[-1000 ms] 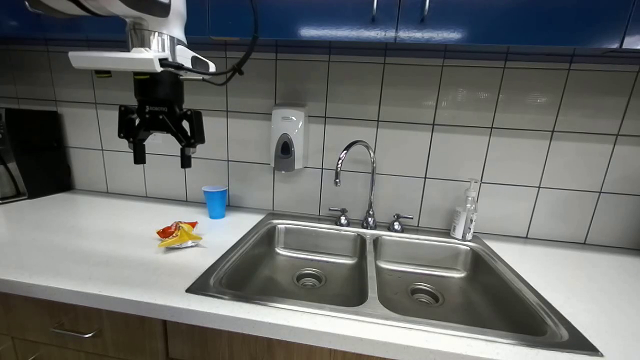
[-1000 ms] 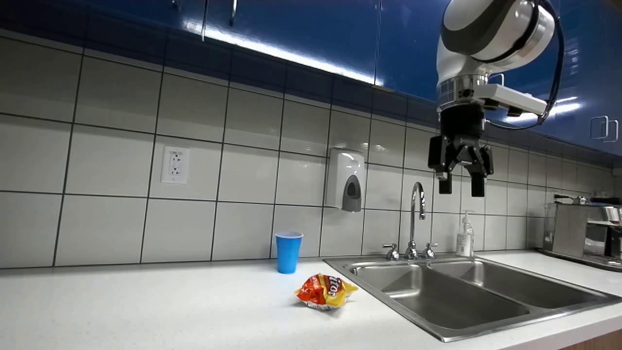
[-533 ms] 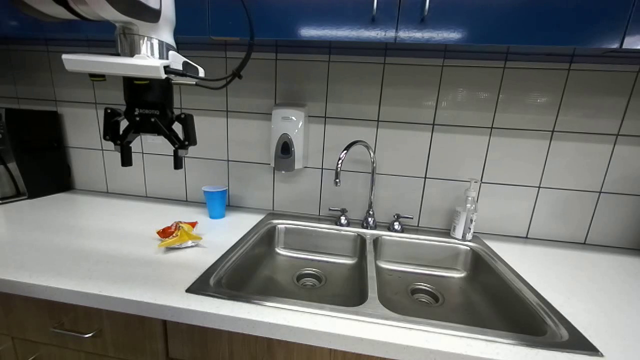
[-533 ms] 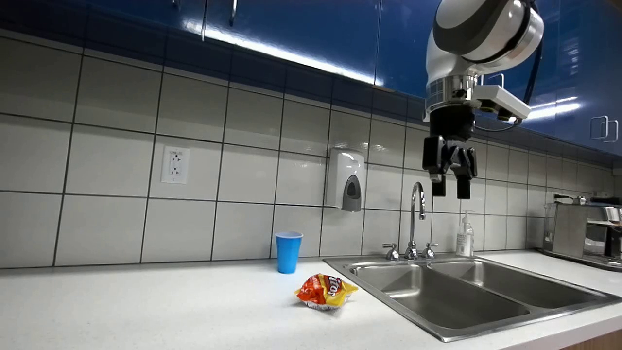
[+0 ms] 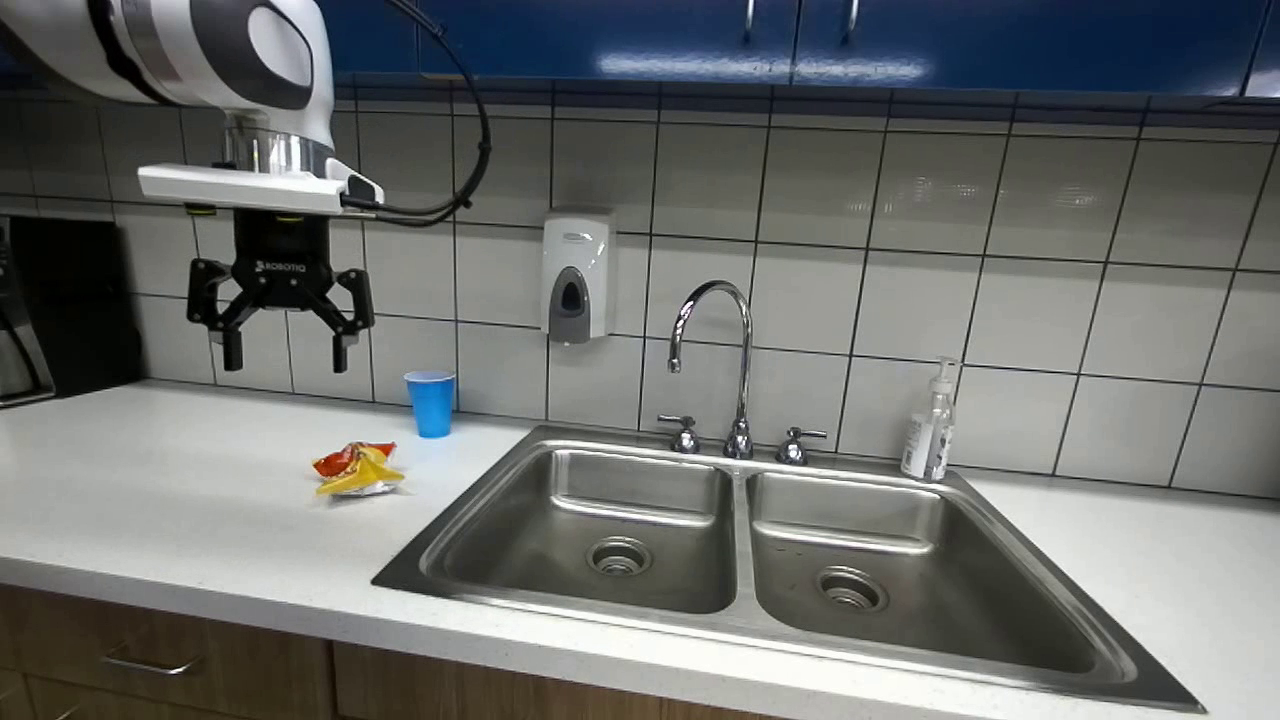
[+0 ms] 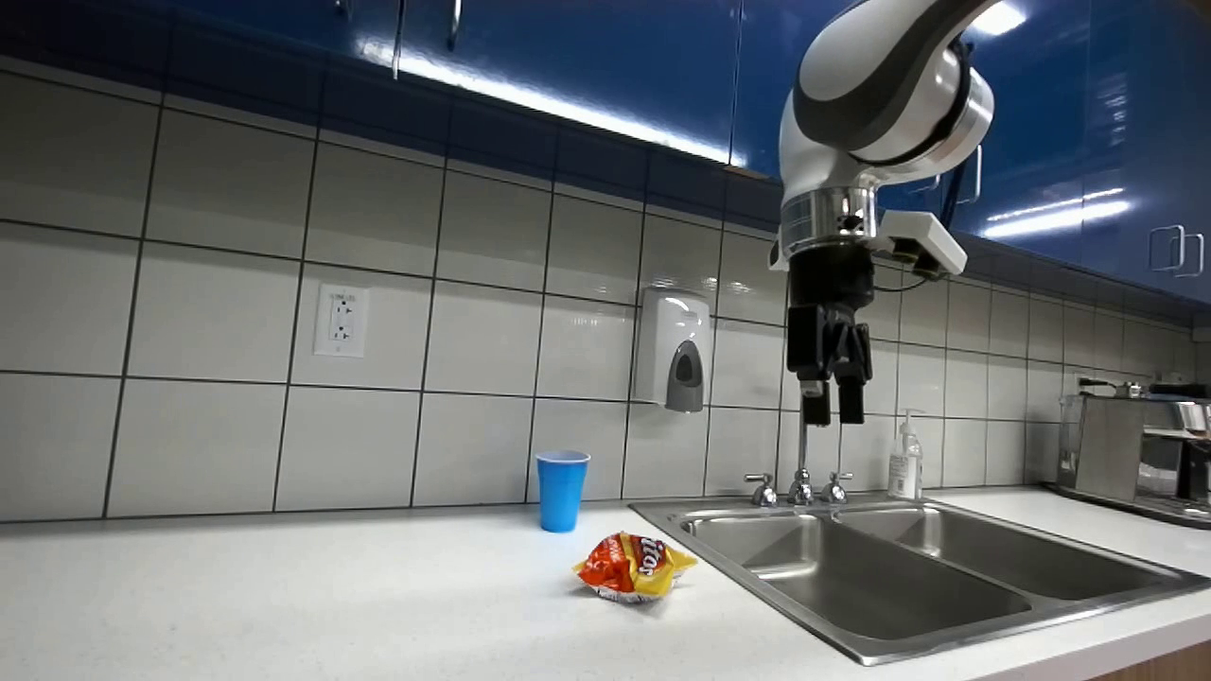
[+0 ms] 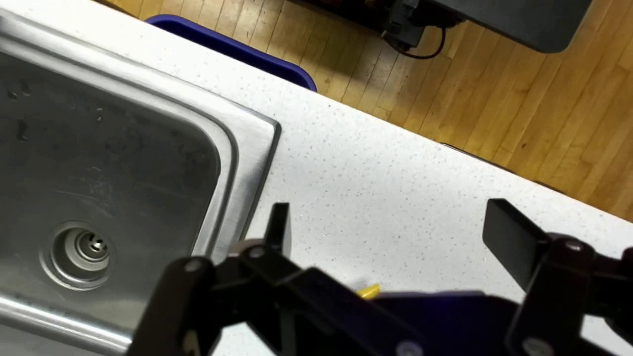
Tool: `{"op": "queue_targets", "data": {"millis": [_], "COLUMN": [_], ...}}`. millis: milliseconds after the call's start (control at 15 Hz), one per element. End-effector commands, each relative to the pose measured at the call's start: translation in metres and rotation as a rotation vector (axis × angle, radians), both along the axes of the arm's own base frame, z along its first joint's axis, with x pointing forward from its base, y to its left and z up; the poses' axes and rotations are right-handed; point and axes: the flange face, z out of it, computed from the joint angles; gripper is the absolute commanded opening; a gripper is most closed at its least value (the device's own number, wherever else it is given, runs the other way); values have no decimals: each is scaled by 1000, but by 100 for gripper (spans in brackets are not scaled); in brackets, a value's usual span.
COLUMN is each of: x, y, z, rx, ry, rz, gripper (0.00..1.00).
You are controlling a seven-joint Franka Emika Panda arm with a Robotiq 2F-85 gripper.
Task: Put the packet in the sink on the left.
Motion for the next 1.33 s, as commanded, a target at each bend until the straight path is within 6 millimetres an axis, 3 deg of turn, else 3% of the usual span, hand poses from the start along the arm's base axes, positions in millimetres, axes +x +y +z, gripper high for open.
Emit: {"op": "queue_targets", "data": {"millis": [0, 733, 1267], "x": [28, 101, 153], "y": [18, 54, 68], "z": [-15, -64, -105], "rx": [-9, -37, -76], "ry": [14, 72, 119], "rz": [75, 157, 191], "gripper": [100, 100, 100]}}
